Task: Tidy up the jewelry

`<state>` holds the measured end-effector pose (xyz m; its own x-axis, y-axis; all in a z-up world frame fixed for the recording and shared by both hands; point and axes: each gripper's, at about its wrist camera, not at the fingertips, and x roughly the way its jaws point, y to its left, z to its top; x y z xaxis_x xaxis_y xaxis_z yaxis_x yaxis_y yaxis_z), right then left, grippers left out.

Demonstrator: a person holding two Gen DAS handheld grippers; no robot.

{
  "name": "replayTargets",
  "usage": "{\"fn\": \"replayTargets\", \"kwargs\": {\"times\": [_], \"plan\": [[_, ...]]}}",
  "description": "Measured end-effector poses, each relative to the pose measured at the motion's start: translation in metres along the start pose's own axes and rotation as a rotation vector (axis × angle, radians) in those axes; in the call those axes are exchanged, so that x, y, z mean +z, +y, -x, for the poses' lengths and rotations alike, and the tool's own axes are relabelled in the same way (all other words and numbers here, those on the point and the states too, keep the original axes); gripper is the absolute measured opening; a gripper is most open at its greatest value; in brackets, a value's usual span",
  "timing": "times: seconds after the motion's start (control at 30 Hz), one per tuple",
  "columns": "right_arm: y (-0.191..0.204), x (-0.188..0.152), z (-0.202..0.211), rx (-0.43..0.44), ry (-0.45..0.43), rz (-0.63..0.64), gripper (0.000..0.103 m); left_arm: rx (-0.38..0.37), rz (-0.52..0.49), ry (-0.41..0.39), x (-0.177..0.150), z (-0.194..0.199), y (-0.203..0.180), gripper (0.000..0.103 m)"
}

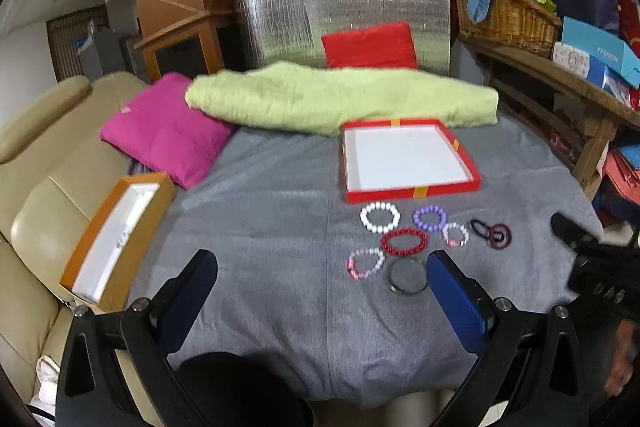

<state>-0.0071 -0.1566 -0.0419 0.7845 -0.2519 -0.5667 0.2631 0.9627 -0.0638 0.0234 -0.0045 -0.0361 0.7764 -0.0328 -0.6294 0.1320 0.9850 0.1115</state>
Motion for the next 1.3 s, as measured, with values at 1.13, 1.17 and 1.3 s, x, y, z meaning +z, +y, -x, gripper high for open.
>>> {"fn": "replayTargets", "kwargs": {"times": [1.13, 1.17, 1.3], "plan": [[-0.075, -0.035, -0.238, 0.270, 0.359, -0.226, 0.007, -0.289, 0.146, 0.309, -0.002, -0.234, 0.015, 0.067], [-0.076, -0.033, -0.239, 0.269, 0.343, -0.237, 0.007, -0.283, 0.147, 0.303, 0.003, -0.240, 0.014, 0.067], [-0.082, -0.024, -0.239, 0.283, 0.305, -0.263, 0.007, -0.286, 0.151, 0.284, 0.018, -0.254, 0.013, 0.067]]}}
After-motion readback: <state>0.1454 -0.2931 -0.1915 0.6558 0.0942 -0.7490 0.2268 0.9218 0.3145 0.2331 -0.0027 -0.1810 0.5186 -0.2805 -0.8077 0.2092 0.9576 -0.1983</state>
